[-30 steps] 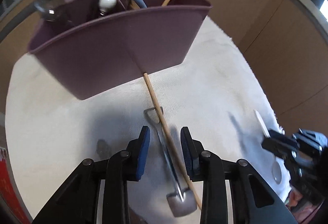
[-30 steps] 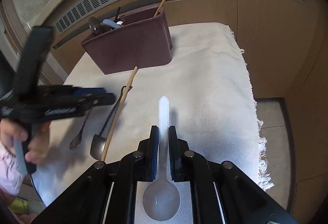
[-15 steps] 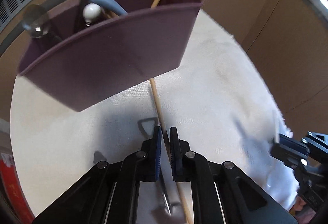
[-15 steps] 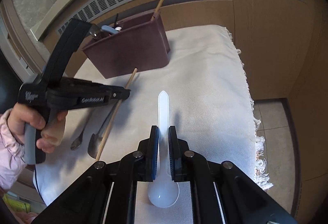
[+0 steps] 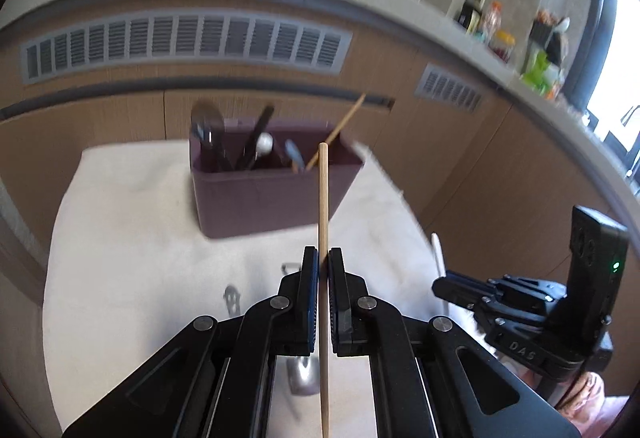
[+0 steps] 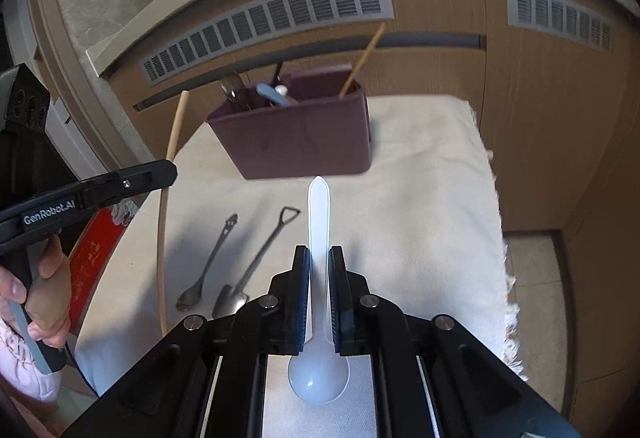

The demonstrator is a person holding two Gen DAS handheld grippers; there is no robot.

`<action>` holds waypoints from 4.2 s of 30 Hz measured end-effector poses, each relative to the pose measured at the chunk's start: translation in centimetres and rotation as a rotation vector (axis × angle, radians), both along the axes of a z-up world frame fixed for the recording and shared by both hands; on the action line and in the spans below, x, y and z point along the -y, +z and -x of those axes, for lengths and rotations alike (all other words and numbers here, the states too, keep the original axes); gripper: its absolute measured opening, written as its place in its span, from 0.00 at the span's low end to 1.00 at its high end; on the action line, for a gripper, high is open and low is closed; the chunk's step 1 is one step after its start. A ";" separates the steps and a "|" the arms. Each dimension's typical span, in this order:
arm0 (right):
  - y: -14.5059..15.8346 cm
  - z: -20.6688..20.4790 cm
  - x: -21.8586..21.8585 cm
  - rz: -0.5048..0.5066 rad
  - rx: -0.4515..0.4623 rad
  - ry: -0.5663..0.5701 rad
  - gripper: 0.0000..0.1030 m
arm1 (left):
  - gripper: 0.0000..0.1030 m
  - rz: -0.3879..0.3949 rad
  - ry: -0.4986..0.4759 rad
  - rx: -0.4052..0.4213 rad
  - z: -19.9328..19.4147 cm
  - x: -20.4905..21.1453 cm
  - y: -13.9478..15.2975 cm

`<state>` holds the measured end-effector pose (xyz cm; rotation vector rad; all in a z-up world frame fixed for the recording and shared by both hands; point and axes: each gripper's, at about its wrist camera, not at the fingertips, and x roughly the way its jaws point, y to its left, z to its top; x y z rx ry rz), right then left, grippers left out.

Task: Organize utensils
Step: 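Carry the chopstick and white spoon up over the caddy, then open both tools to drop the chopstick and spoon into the caddy, then grasp the metal spoon with the left tool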

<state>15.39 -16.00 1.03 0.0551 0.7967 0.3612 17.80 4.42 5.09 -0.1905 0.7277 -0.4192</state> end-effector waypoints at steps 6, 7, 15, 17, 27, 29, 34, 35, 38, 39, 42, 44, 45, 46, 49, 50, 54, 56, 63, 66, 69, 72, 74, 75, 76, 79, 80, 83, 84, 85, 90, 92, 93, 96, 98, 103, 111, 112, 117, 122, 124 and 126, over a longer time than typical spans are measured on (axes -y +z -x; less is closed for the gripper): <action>10.9 -1.0 -1.1 0.031 0.308 0.005 0.08 | 0.05 0.073 0.046 0.315 -0.4 -2.1 10.2; 13.1 -1.4 -1.2 0.021 0.373 -0.001 0.08 | 0.05 0.079 0.063 0.381 -0.5 -2.4 12.0; 19.3 -6.9 -1.9 -0.089 0.549 -0.038 0.08 | 0.05 0.072 0.192 0.583 -4.6 -3.8 16.4; 18.4 -8.3 -2.3 -0.100 0.548 -0.042 0.08 | 0.05 0.070 0.208 0.584 -6.2 -4.2 15.5; 10.7 -15.4 -3.2 -0.097 0.424 -0.049 0.08 | 0.05 0.026 0.253 0.515 -12.3 -3.5 8.6; 8.7 -16.4 -3.6 -0.089 0.407 -0.040 0.08 | 0.05 0.021 0.251 0.484 -13.5 -3.2 7.1; 5.1 -18.4 -4.0 -0.080 0.349 -0.037 0.08 | 0.05 0.009 0.256 0.435 -15.4 -2.7 2.5; 4.4 -18.7 -4.0 -0.081 0.338 -0.036 0.08 | 0.05 0.001 0.256 0.434 -15.4 -2.5 1.7; 2.7 -18.9 -4.2 -0.071 0.323 -0.027 0.08 | 0.05 -0.011 0.248 0.424 -15.3 -2.1 -0.2; 2.0 -18.9 -4.4 -0.055 0.324 -0.026 0.08 | 0.05 -0.023 0.252 0.418 -15.3 -1.9 -1.1; 0.4 -18.6 -4.8 -0.022 0.309 -0.012 0.08 | 0.07 -0.048 0.244 0.374 -15.6 -1.4 -3.0; -0.3 -18.3 -4.9 -0.006 0.293 -0.002 0.11 | 0.10 -0.064 0.243 0.334 -15.6 -1.2 -3.8; -0.7 -18.0 -4.9 0.005 0.277 0.000 0.17 | 0.13 -0.076 0.245 0.315 -15.5 -1.1 -4.1; -1.0 -17.8 -4.9 0.009 0.265 0.007 0.28 | 0.18 -0.078 0.243 0.308 -15.4 -1.0 -4.2; -1.2 -16.5 -4.9 0.030 0.273 0.014 0.53 | 0.31 -0.089 0.246 0.294 -14.4 -0.9 -4.1; -1.0 -15.8 -5.0 0.044 0.288 0.007 0.55 | 0.31 -0.096 0.248 0.291 -14.1 -0.9 -3.9; -0.1 -13.8 -5.0 0.061 0.290 0.011 0.62 | 0.35 -0.099 0.256 0.279 -12.3 -1.2 -2.7; 0.4 -12.5 -4.8 0.059 0.291 -0.005 0.69 | 0.41 -0.099 0.258 0.277 -11.1 -1.4 -1.9; 1.4 -7.8 -4.5 0.103 0.287 -0.042 0.86 | 0.55 -0.130 0.263 0.268 -6.4 -2.3 0.0; 0.9 -5.9 -4.7 0.163 0.269 -0.051 0.93 | 0.63 -0.147 0.263 0.233 -4.4 -3.0 -0.1; -0.4 -4.4 -5.2 0.198 0.204 -0.005 0.97 | 0.72 -0.183 0.269 0.185 -2.8 -4.0 -1.0; -2.2 -3.1 -5.8 0.241 0.129 0.023 0.97 | 0.75 -0.217 0.278 0.112 -1.2 -5.3 -2.9; -3.5 -2.3 -6.5 0.270 0.102 0.042 0.97 | 0.75 -0.239 0.276 0.059 -0.3 -5.9 -4.3; -4.2 -1.7 -7.0 0.282 0.085 0.053 0.97 | 0.75 -0.253 0.277 0.029 0.1 -6.3 -5.2; -4.7 -1.5 -7.3 0.282 0.070 0.062 0.97 | 0.75 -0.266 0.281 -0.005 0.7 -6.7 -6.2; -6.3 -0.8 -8.5 0.265 0.008 0.104 0.97 | 0.75 -0.296 0.277 -0.080 1.8 -7.6 -8.6; -6.8 -0.6 -9.0 0.267 -0.004 0.120 0.97 | 0.75 -0.305 0.277 -0.096 2.0 -7.7 -9.2; -8.3 0.2 -10.6 0.296 -0.029 0.156 0.96 | 0.75 -0.315 0.269 -0.154 2.5 -8.0 -11.1; -8.7 0.5 -11.1 0.308 -0.032 0.170 0.95 | 0.75 -0.316 0.268 -0.165 2.5 -8.0 -11.3; -8.9 0.7 -11.4 0.318 -0.036 0.181 0.95 | 0.75 -0.314 0.267 -0.177 2.5 -8.1 -11.5; -10.1 1.3 -12.5 0.387 -0.046 0.195 0.93 | 0.75 -0.300 0.253 -0.197 2.3 -7.6 -11.9; -10.1 1.4 -12.3 0.411 -0.036 0.191 0.92 | 0.75 -0.289 0.242 -0.205 2.2 -7.3 -12.0; -10.0 1.4 -12.0 0.425 -0.034 0.180 0.92 | 0.75 -0.285 0.232 -0.208 2.3 -6.9 -12.0; -9.6 1.4 -10.4 0.502 0.002 0.128 0.92 | 0.75 -0.295 0.190 -0.206 2.3 -6.0 -12.1; -9.4 1.4 -9.0 0.536 0.024 0.091 0.92 | 0.76 -0.309 0.166 -0.204 2.5 -5.4 -12.1; -9.3 0.6 -5.7 0.597 0.015 -0.022 0.88 | 0.76 -0.271 0.094 -0.223 2.8 -4.5 -12.3; -8.9 -0.9 -3.1 0.464 -0.055 -0.062 0.88 | 0.44 -0.202 -0.019 -0.278 4.2 -1.6 -13.6; -8.9 -0.8 -3.2 0.453 -0.056 -0.056 0.88 | 0.44 -0.219 -0.010 -0.265 4.5 -1.3 -13.7; -8.9 -0.6 -3.3 0.419 -0.050 -0.047 0.88 | 0.44 -0.391 0.011 -0.162 5.4 1.3 -13.9; -8.7 -0.2 -2.9 0.372 -0.045 -0.051 0.88 | 0.28 -0.388 0.028 -0.118 5.6 0.8 -12.7; -8.1 0.1 -3.0 0.331 -0.031 -0.031 0.88 | 0.28 -0.370 0.051 -0.078 5.6 -0.4 -11.2; -7.6 0.5 -3.5 0.271 -0.031 0.008 0.88 | 0.28 -0.340 0.083 -0.034 5.5 -1.9 -9.3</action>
